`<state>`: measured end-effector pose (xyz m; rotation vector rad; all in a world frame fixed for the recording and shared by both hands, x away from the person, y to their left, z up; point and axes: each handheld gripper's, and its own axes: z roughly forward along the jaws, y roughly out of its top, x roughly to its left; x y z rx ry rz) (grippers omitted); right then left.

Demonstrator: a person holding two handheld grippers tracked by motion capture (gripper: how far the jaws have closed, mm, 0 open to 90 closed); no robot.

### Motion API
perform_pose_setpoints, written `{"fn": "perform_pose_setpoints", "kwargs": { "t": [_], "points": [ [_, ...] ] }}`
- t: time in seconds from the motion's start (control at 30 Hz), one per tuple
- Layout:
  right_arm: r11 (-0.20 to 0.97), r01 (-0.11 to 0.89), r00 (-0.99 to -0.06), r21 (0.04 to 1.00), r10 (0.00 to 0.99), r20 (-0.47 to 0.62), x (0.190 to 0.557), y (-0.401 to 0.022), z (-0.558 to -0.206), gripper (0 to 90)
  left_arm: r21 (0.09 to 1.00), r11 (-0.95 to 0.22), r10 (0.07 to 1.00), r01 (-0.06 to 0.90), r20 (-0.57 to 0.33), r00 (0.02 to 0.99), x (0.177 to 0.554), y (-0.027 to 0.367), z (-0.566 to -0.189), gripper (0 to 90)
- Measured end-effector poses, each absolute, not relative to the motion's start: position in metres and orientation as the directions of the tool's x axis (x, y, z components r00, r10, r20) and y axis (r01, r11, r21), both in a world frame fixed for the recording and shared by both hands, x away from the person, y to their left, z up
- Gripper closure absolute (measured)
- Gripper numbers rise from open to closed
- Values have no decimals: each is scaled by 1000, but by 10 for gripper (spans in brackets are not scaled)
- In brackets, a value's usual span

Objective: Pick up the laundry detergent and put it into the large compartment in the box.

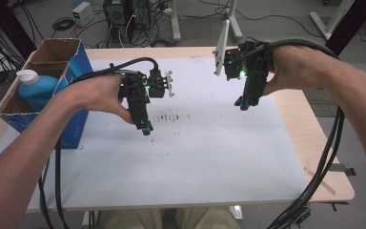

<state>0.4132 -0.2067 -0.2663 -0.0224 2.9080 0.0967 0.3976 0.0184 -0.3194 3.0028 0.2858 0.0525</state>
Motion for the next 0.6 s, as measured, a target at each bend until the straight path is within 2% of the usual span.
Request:
{"fn": "perform_pose_setpoints", "kwargs": {
  "t": [0.6],
  "points": [
    [998, -24, -974, 66, -8, -228, 412, -205, -268, 123, 125, -974, 193, 189, 17, 981, 398, 19, -318, 166]
  ]
}}
